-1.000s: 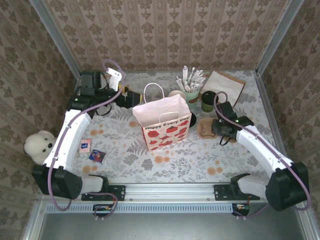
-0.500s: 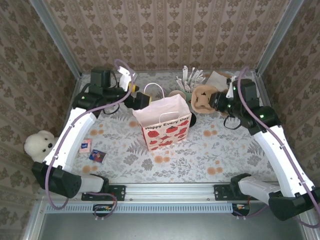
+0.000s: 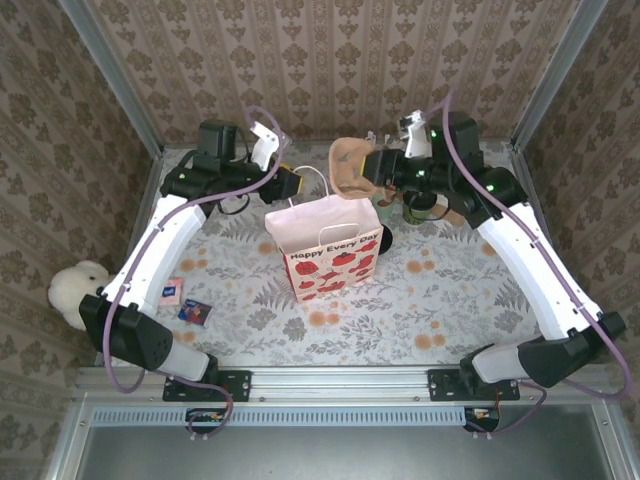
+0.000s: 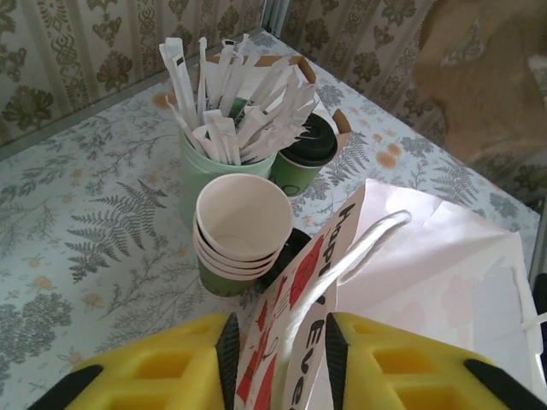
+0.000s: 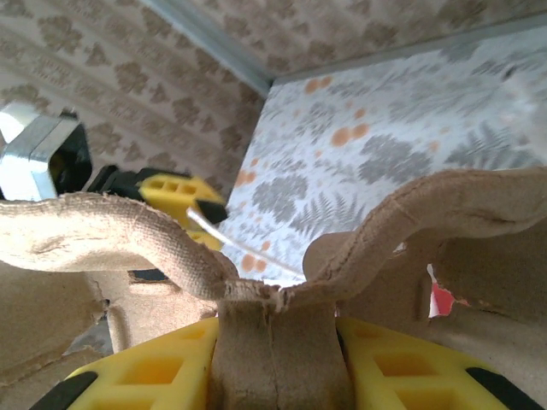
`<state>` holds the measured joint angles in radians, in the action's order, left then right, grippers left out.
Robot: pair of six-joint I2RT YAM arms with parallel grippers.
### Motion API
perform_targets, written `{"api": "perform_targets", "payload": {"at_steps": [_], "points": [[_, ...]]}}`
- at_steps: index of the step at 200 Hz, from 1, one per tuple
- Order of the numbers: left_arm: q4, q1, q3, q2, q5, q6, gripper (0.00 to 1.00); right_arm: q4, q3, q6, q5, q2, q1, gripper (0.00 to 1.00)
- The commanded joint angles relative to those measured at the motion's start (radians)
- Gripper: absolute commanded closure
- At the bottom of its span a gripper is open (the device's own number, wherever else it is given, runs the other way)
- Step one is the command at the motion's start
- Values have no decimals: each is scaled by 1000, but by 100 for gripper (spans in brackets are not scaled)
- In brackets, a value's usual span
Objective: Pack the takeout coffee
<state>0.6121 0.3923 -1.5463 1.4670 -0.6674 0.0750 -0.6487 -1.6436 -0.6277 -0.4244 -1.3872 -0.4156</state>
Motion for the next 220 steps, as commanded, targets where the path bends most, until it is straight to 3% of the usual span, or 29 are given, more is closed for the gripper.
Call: {"api": "perform_targets", "payload": {"at_steps": [1, 96, 131, 190, 220], "points": [[-20, 3, -45, 18, -35, 1, 71, 50, -42, -84, -138, -31, -29, 64], [17, 3, -70, 44, -53, -14, 100, 17, 27, -126, -199, -120, -98, 62], [22, 4, -76, 45, -52, -22, 100, -69, 14, -103, -164, -147, -108, 62], [17, 0, -103, 53, 16, -134, 100, -248, -8, -51, 58, -166, -178, 61], [33, 2, -111, 48, -51, -234, 100, -356, -33, -29, 96, -180, -218, 60]]}}
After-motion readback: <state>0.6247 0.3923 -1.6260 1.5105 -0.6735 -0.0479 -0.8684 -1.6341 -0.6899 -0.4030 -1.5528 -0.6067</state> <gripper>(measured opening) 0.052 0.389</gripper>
